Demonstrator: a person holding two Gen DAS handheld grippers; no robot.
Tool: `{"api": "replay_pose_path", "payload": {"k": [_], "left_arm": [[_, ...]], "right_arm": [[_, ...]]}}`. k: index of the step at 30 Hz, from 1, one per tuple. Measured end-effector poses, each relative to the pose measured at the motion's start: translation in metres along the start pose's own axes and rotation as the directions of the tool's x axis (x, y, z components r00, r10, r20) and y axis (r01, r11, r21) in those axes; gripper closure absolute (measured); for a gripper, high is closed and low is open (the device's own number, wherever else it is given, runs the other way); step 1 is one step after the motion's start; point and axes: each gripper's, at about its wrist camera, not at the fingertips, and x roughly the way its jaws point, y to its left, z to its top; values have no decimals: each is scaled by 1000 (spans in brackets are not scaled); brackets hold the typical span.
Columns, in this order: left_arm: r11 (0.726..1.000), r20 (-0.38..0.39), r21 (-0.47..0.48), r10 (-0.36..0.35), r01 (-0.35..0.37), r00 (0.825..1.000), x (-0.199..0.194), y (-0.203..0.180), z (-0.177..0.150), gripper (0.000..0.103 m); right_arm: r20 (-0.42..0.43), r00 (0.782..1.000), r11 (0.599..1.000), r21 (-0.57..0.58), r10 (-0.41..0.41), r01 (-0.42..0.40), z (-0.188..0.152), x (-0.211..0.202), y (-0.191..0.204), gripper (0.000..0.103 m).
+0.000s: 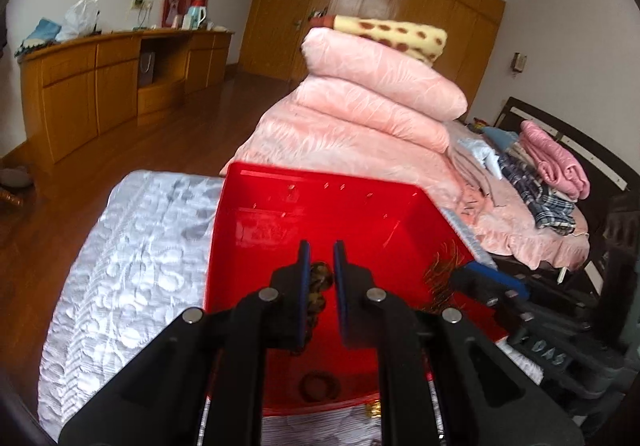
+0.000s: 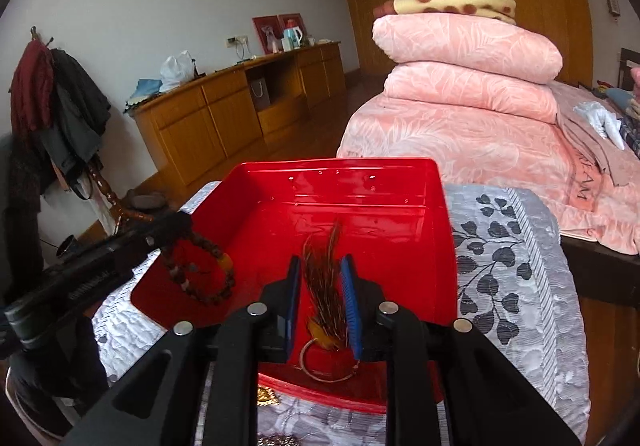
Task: Organize jewelry
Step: 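Carry the necklace and bracelet into the red tin box and open both tools, then withdraw both tools from the box back toward the remaining jewelry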
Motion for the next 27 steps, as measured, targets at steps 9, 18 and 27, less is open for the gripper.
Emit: {"api": "replay_pose_path", "payload": {"k": [9, 18, 27], "left_arm": [[995, 53, 49, 84, -86, 995, -22, -6, -5, 51], [982, 118, 103, 144, -156, 983, -85, -15, -36, 18], [975, 122, 80, 198, -208, 973, -126, -8, -67, 7]], "right_arm": [[26, 999, 999, -3, -47, 47, -6, -15, 3, 69], [63, 995, 996, -9, -83, 83, -42, -64, 13, 48], [26, 994, 994, 8, -105, 105, -81, -96, 19, 17]]}}
